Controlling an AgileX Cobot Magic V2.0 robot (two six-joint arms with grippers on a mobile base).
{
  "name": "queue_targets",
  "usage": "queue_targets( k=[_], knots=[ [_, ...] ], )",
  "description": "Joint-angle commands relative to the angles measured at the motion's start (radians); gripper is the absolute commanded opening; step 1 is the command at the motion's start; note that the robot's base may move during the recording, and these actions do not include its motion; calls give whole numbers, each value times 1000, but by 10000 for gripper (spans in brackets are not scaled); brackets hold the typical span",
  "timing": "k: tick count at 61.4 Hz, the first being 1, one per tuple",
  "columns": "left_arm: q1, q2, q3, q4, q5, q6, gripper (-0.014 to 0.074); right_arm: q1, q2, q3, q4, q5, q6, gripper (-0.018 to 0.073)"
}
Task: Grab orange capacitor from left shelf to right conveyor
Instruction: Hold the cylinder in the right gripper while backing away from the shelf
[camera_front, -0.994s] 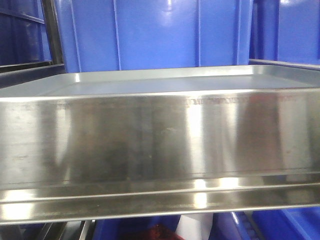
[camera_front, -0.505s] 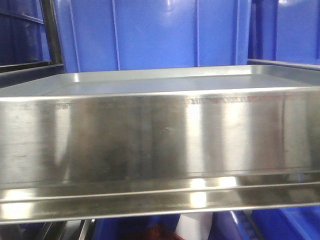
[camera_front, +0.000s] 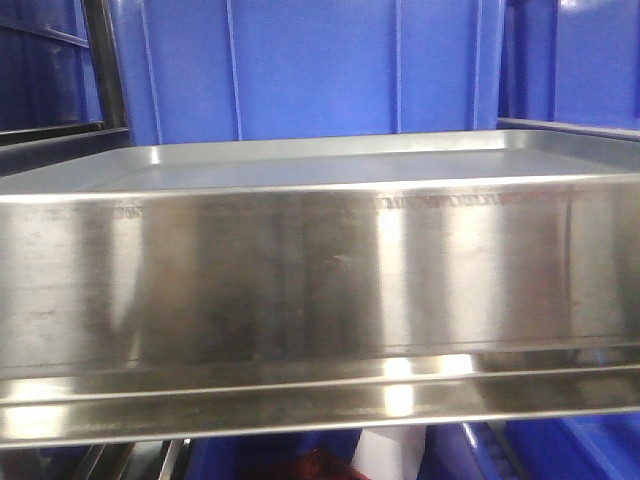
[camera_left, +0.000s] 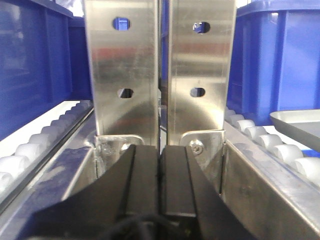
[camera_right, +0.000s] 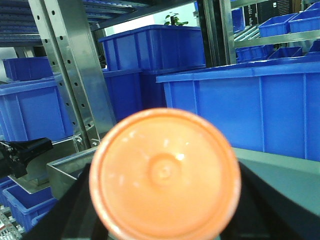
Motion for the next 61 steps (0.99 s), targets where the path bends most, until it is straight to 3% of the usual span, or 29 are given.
queue_targets(
  k=[1,61],
  knots=[
    [-6,10,-8,-5,-85,0,-105,1,24,-26,-22,-90,-10,50],
    [-6,10,-8,-5,-85,0,-105,1,24,-26,-22,-89,-10,50]
  ],
)
